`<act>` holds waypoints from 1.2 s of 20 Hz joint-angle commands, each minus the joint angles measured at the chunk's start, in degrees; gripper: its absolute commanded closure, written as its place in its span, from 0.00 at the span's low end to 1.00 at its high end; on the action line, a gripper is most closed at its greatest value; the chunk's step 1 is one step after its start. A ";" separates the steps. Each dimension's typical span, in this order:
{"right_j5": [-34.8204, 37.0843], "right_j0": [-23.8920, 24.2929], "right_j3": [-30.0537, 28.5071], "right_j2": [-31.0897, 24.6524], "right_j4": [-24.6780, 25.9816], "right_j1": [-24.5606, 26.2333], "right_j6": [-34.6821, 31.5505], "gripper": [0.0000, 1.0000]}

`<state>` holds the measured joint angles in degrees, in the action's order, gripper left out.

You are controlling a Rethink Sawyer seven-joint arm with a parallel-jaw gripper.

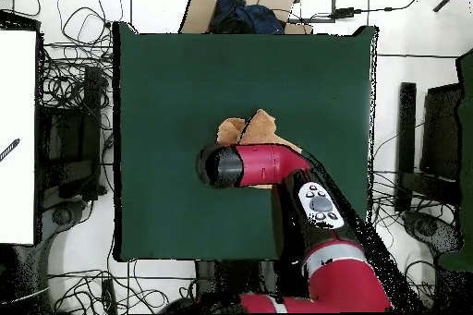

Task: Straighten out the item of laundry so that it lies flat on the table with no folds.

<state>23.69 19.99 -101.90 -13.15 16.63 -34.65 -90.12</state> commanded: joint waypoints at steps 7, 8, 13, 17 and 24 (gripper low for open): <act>4.01 -1.24 -5.00 3.11 -5.06 -5.43 -11.38 0.00; 4.86 -1.50 -4.78 3.46 -5.13 -5.74 -11.14 0.00; 3.97 -2.00 -4.66 4.54 -5.56 -5.97 -11.31 0.00; 2.68 -3.06 -2.83 6.49 -5.45 -5.23 -11.55 0.00; -0.68 -0.03 -3.02 2.32 -5.15 -4.33 -7.03 0.00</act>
<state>23.72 18.65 -104.03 -9.29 12.43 -39.67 -90.12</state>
